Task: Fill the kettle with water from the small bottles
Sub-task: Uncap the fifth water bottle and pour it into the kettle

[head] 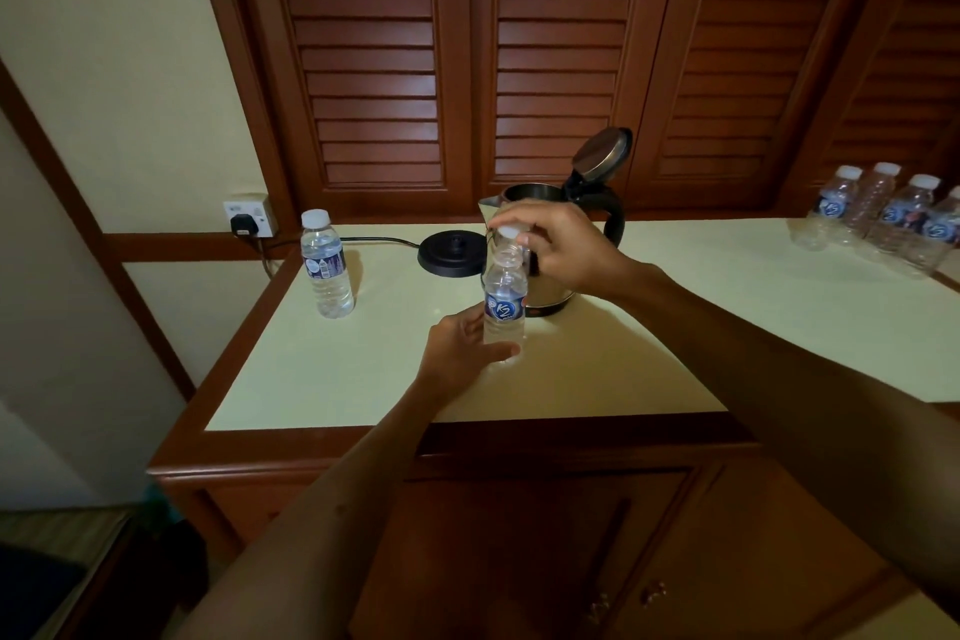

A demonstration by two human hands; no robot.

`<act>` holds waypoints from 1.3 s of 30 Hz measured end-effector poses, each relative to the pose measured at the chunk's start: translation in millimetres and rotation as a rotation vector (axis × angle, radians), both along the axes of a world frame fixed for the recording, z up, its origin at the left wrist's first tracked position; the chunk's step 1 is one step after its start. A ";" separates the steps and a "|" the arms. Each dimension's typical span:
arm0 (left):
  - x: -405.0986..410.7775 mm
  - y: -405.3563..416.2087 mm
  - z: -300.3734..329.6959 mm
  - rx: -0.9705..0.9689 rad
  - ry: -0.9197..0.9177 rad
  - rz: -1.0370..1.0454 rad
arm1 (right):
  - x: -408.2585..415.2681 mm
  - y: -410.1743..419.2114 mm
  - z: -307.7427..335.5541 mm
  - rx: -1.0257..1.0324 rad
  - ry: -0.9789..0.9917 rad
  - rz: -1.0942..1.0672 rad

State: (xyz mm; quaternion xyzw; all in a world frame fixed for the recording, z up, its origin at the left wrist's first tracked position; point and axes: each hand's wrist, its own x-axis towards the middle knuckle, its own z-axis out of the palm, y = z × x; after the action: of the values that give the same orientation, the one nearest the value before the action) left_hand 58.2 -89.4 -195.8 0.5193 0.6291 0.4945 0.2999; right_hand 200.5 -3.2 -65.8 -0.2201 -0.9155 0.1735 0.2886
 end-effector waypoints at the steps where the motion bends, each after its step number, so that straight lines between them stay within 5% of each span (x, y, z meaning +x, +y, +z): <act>1: 0.1 0.1 0.1 -0.001 0.001 0.001 | 0.9 -1.3 0.1 -0.001 0.034 -0.021; 6: 2.5 -2.4 2.0 0.037 0.025 -0.004 | 24.7 7.0 -32.6 -0.034 0.094 -0.145; 13: 3.7 -2.1 -2.4 0.045 -0.015 0.034 | 76.3 44.8 -109.0 -0.176 -0.314 -0.234; 28: 17.8 13.8 3.5 0.009 -0.081 0.154 | 89.4 57.6 -148.0 0.000 -0.215 -0.221; 39: 3.7 32.9 68.6 -0.073 0.290 0.363 | 87.5 60.4 -152.3 0.008 -0.188 -0.247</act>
State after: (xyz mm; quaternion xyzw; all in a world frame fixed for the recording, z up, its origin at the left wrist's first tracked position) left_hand 61.9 -56.5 -127.2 0.4519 0.7663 0.4374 0.1311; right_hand 288.0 57.2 -218.1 -0.3449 -0.9052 0.1117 0.2218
